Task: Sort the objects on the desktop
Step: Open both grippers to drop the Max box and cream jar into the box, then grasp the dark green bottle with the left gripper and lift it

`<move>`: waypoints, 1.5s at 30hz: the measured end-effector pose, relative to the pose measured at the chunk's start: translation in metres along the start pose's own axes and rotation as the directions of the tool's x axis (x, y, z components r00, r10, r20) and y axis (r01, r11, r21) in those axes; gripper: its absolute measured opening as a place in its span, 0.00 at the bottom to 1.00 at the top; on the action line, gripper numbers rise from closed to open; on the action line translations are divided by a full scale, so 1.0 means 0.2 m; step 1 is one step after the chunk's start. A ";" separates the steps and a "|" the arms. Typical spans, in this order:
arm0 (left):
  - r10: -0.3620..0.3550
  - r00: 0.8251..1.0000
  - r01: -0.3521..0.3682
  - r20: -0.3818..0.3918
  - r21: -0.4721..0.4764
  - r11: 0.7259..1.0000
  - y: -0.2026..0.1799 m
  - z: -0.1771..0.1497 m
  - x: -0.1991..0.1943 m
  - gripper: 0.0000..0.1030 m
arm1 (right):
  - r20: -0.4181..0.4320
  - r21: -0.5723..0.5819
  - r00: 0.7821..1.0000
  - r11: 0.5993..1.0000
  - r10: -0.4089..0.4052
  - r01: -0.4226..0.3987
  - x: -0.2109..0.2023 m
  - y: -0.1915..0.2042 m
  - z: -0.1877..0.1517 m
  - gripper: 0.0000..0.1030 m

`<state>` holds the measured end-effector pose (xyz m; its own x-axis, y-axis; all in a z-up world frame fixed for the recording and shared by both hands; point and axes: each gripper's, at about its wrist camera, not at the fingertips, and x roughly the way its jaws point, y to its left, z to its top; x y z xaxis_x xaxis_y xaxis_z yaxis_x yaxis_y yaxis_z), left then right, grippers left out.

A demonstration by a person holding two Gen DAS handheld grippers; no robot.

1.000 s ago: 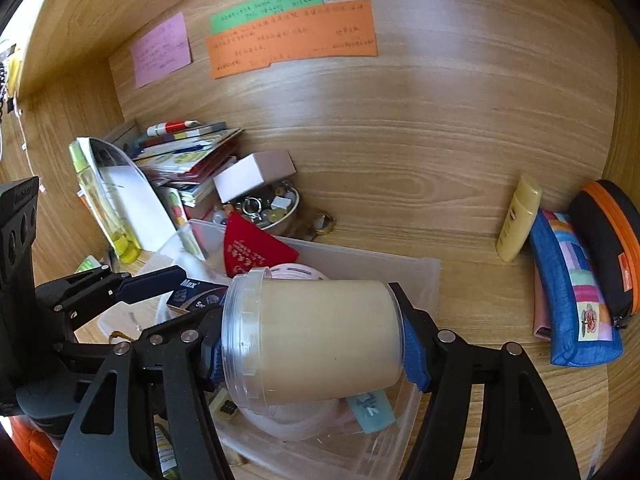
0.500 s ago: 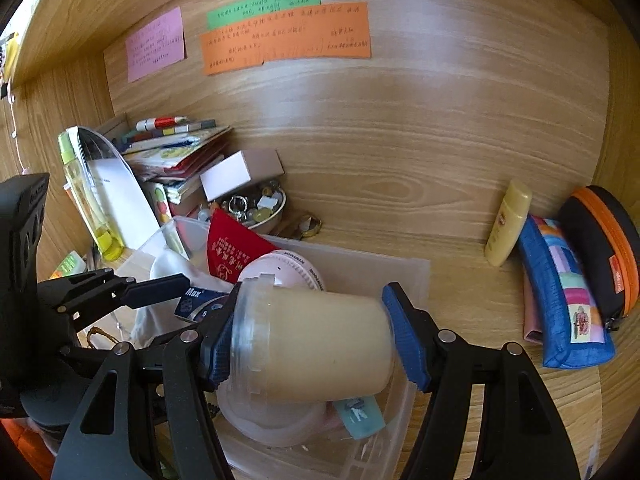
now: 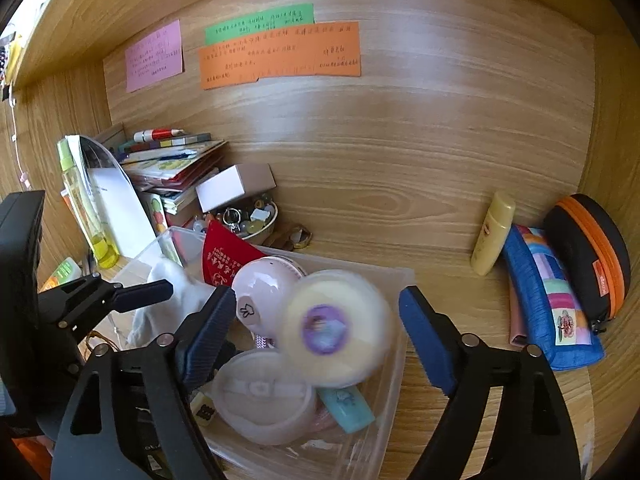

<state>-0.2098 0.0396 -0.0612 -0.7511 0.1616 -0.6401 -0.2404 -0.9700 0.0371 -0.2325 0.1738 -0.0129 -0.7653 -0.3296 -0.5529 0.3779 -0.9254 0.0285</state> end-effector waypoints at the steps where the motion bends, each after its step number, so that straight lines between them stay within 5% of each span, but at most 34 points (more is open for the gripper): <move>1: 0.003 1.000 -0.003 0.002 -0.001 1.000 0.00 0.00 0.00 0.80 | 0.002 0.001 1.000 1.000 0.001 -0.001 0.00 0.00 0.00 0.81; 3: 0.011 1.000 -0.010 0.009 -0.014 1.000 0.00 0.00 -0.01 0.90 | 0.001 0.001 1.000 1.000 0.006 -0.006 -0.01 0.00 0.01 0.82; 7: 0.007 1.000 -0.007 0.005 -0.005 1.000 -0.03 0.01 -0.01 0.90 | 0.023 -0.020 1.000 1.000 0.008 -0.007 -0.07 -0.01 0.02 0.85; 11: 0.012 1.000 -0.012 0.015 -0.030 0.999 -0.01 0.03 -0.05 0.93 | 0.046 -0.004 0.999 1.000 -0.004 0.004 -0.15 -0.04 0.05 0.99; 18: -0.020 0.999 0.027 0.045 -0.140 0.990 0.10 0.07 -0.22 0.97 | 0.084 -0.023 0.995 0.998 -0.051 0.054 -0.32 -0.01 0.02 1.00; 27: 0.042 0.994 -0.027 0.101 -0.154 0.988 0.16 -0.02 -0.45 0.99 | 0.075 -0.027 0.996 0.998 -0.058 0.060 -0.44 0.09 -0.09 1.00; 38: -0.017 1.000 0.016 -0.008 -0.102 0.995 0.00 -0.27 -0.44 0.99 | 0.005 0.019 0.999 0.998 -0.052 0.052 -0.50 0.07 -0.28 1.00; 45: -0.098 0.988 0.083 -0.121 -0.123 0.989 -0.10 -0.41 -0.32 0.99 | -0.054 0.053 0.997 0.997 -0.050 0.052 -0.48 0.00 -0.38 1.00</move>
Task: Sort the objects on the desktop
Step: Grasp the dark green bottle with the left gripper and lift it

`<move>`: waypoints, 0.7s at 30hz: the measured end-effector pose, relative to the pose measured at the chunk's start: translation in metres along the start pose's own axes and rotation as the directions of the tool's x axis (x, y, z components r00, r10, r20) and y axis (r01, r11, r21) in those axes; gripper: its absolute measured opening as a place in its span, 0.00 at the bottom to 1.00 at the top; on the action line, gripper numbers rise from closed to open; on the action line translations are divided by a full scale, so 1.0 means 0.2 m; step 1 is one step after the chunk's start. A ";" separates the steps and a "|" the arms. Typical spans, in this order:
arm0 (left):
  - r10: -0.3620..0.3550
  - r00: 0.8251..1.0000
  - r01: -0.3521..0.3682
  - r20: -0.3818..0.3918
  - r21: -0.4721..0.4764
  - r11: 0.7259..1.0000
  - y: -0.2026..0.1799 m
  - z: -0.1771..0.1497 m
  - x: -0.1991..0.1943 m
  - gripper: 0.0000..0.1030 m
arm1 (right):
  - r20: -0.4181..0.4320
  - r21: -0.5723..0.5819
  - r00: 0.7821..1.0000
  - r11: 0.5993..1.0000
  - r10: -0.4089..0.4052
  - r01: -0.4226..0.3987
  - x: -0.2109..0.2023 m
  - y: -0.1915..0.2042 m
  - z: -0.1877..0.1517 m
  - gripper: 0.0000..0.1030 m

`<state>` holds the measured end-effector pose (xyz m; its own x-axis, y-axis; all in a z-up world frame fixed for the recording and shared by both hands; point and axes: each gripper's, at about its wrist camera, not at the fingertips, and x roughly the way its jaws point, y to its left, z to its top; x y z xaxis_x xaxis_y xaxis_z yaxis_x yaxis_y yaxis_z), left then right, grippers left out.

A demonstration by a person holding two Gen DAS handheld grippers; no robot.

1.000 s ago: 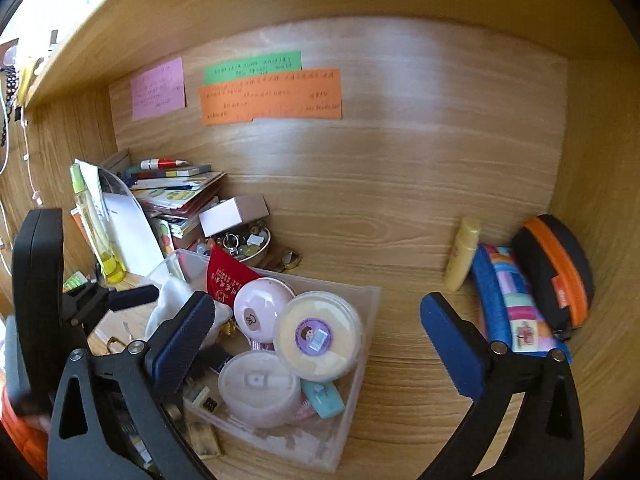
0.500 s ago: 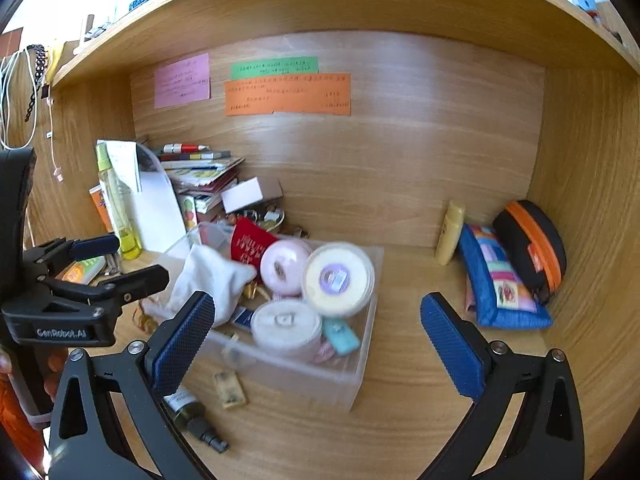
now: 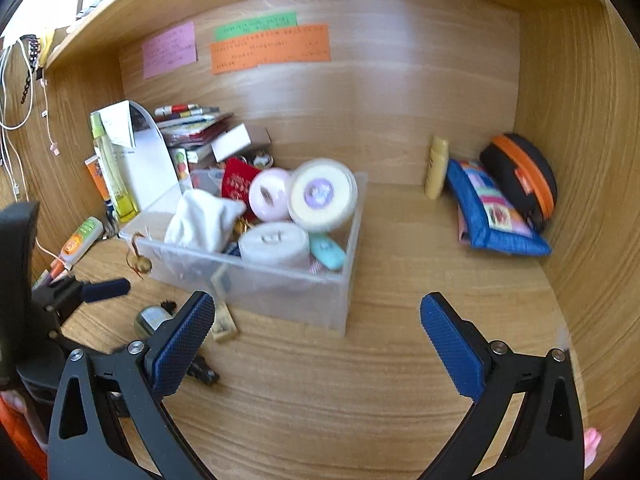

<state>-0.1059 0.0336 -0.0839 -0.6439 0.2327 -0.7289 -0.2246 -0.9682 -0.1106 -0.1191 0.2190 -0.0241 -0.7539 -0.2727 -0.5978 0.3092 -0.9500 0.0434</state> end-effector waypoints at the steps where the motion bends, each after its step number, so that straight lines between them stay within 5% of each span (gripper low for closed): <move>1: -0.003 1.000 0.003 -0.017 0.002 1.000 -0.01 -0.01 0.02 0.99 | -0.007 0.008 1.000 1.000 0.005 -0.005 0.01 -0.01 -0.01 1.00; 12: -0.006 0.995 0.012 -0.101 0.055 0.998 -0.10 -0.05 0.12 0.99 | -0.050 0.042 0.998 0.998 0.047 -0.045 0.06 -0.05 -0.07 1.00; 21: 0.059 0.995 -0.047 -0.080 0.143 0.989 -0.16 -0.06 0.13 0.99 | -0.061 0.048 0.996 0.997 0.058 -0.056 0.08 -0.05 -0.08 1.00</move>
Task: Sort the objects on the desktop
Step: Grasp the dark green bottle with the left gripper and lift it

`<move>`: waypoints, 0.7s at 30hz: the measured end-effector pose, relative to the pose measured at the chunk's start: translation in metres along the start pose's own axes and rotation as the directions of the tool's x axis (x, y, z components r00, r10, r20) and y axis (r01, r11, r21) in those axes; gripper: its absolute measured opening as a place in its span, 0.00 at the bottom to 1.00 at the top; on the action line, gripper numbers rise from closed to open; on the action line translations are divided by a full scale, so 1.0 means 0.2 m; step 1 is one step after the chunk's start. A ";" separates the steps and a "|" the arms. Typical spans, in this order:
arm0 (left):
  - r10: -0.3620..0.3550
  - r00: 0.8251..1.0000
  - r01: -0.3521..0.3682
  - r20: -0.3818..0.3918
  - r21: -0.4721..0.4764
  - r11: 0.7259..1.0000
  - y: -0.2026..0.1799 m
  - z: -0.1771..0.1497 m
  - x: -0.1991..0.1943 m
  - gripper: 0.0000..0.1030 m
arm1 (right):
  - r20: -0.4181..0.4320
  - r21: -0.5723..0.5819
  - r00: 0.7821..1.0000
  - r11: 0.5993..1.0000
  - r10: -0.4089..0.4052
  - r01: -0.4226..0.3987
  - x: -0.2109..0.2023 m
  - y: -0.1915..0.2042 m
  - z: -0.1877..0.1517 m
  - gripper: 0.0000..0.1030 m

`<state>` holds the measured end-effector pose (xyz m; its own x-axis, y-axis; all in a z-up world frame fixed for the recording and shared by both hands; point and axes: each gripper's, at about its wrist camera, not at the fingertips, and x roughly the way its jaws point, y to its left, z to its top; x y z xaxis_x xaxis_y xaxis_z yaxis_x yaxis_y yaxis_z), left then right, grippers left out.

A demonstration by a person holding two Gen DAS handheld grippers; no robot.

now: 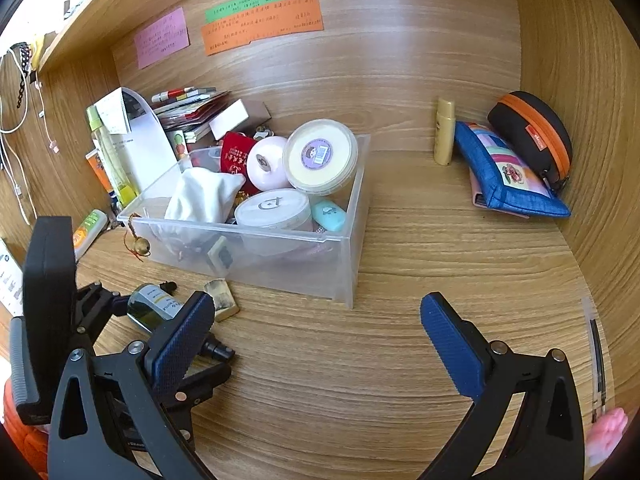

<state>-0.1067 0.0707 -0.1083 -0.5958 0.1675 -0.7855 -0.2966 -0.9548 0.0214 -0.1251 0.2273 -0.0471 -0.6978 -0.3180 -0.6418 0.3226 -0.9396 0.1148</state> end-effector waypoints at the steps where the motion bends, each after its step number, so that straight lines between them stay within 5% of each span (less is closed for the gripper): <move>1: 0.002 1.000 -0.002 0.005 -0.001 1.000 0.00 0.00 0.00 0.99 | -0.004 0.001 1.000 1.000 0.000 0.000 0.00 0.00 0.00 1.00; 4: -0.001 1.000 0.002 0.024 -0.014 1.000 0.03 0.00 -0.02 0.89 | -0.012 0.000 1.000 1.000 0.000 0.000 0.02 0.00 -0.01 1.00; 8: -0.023 1.000 0.024 0.014 -0.019 1.000 0.05 -0.01 -0.02 0.61 | -0.019 -0.004 1.000 1.000 -0.003 0.003 0.03 0.01 -0.02 1.00; 21: -0.017 0.995 0.029 0.100 -0.121 0.992 0.22 -0.06 -0.15 0.61 | -0.051 -0.052 0.999 0.999 0.011 -0.014 0.09 0.11 -0.03 1.00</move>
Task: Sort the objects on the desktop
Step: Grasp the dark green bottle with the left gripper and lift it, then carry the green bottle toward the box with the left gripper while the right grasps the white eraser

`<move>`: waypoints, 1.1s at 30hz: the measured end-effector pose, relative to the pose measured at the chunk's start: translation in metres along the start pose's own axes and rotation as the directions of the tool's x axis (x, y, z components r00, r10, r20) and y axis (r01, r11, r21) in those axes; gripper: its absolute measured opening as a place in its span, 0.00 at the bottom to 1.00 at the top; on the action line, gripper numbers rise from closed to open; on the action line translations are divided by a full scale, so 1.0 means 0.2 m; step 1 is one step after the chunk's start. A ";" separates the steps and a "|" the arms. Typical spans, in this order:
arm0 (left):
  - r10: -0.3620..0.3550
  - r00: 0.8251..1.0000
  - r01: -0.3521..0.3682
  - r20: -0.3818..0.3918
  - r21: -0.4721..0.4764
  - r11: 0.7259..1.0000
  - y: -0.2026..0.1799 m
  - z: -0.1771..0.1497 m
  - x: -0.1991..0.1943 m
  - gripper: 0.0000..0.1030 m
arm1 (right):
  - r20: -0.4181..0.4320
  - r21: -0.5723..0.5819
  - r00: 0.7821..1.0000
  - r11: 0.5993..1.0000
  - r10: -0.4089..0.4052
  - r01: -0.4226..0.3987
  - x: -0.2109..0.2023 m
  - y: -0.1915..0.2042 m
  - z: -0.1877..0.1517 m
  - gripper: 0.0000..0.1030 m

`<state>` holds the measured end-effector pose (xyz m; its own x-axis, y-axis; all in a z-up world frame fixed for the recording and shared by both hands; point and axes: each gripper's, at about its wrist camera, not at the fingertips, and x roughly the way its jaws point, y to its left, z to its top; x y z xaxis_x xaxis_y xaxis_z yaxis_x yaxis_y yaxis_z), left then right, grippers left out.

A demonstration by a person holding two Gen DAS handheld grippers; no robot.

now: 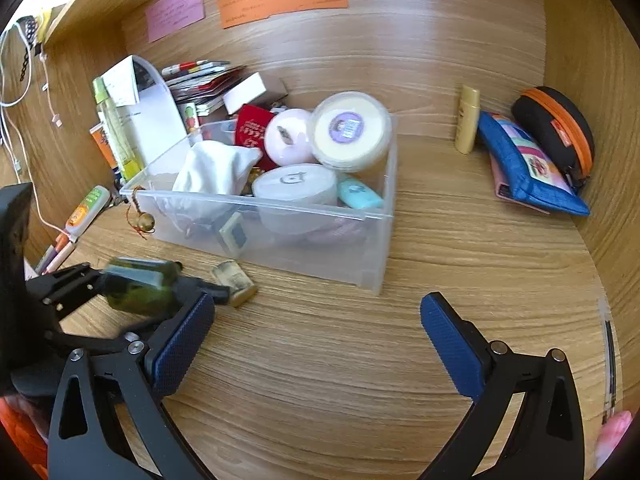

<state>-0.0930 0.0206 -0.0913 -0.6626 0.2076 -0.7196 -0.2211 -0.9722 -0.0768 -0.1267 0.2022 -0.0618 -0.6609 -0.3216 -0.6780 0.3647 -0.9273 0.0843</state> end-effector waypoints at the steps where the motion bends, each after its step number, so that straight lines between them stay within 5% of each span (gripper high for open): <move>1: 0.008 1.000 -0.008 0.006 -0.018 1.000 0.04 -0.01 -0.02 0.61 | 0.003 -0.007 1.000 1.000 0.004 -0.004 0.01 0.01 0.00 1.00; 7: 0.065 0.996 -0.059 0.053 -0.108 0.992 0.24 -0.06 -0.13 0.61 | -0.037 -0.074 0.998 0.996 0.046 -0.048 0.11 0.16 0.03 0.91; 12: 0.081 0.993 -0.070 0.085 -0.129 0.989 0.32 -0.08 -0.18 0.61 | -0.115 -0.139 0.992 0.988 0.045 -0.061 0.24 0.26 0.05 0.56; 20: 0.049 0.994 -0.035 0.102 -0.127 0.991 0.35 -0.10 -0.20 0.61 | -0.193 -0.214 0.980 0.973 0.044 -0.086 0.36 0.34 0.08 0.35; 33: 0.036 0.990 -0.023 0.133 -0.097 0.995 0.29 -0.04 -0.21 0.61 | -0.186 -0.275 0.982 0.958 0.036 -0.087 0.39 0.40 0.07 0.25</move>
<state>-0.0714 -0.0458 -0.0715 -0.7597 0.1848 -0.6235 -0.1353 -0.9827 -0.1265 -0.1588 0.1001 -0.0976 -0.5140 -0.3138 -0.7983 0.5870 -0.8073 -0.0606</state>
